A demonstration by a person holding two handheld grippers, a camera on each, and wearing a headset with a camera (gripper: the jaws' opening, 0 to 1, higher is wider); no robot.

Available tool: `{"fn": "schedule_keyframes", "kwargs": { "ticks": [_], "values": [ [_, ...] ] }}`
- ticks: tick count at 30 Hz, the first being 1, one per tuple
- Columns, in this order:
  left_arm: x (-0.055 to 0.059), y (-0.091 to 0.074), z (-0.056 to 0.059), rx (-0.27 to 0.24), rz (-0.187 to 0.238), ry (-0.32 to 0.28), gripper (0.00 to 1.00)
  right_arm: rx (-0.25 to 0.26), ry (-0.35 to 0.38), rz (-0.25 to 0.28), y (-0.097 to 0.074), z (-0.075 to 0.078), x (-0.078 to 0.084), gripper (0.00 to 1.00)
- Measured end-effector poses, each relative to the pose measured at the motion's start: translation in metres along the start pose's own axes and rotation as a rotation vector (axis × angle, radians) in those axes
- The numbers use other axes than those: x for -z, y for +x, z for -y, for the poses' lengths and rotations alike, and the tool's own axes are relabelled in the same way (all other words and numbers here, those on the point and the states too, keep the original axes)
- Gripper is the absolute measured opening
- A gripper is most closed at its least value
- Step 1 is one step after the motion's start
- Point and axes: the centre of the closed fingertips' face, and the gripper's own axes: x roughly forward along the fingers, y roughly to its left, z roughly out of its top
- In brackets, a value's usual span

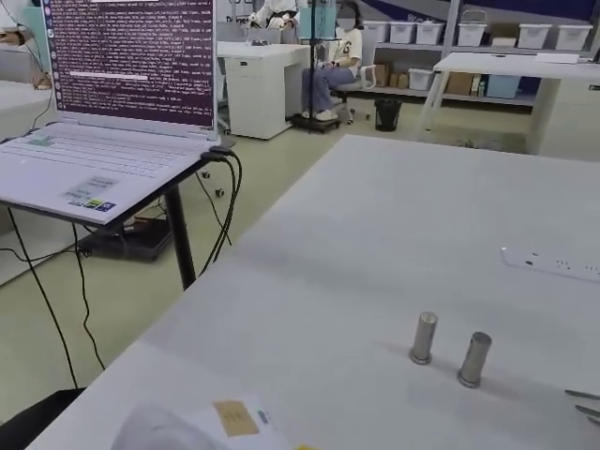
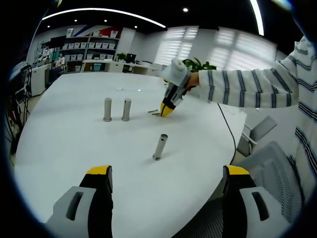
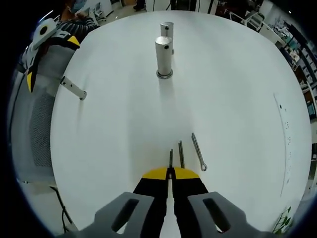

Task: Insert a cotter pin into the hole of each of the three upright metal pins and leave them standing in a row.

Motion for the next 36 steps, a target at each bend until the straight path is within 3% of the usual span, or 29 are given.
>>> {"fn": "schedule_keyframes", "kwargs": {
  "ticks": [6,11,23,36],
  "values": [
    [-0.001,0.0,0.001,0.003,0.0,-0.002,0.9,0.002,-0.076,-0.038,0.001,0.003,0.0,0.0],
    [-0.002,0.0,0.001,0.004,0.006,-0.006,0.9,0.001,-0.095,-0.047,0.002,0.005,0.0,0.0],
    [-0.004,0.001,-0.001,0.009,0.004,-0.013,0.89,-0.003,-0.033,0.003,0.002,0.006,0.0,0.0],
    [-0.012,0.0,-0.005,0.002,0.036,-0.016,0.88,0.005,-0.052,-0.027,0.001,0.004,0.0,0.0]
  ]
}}
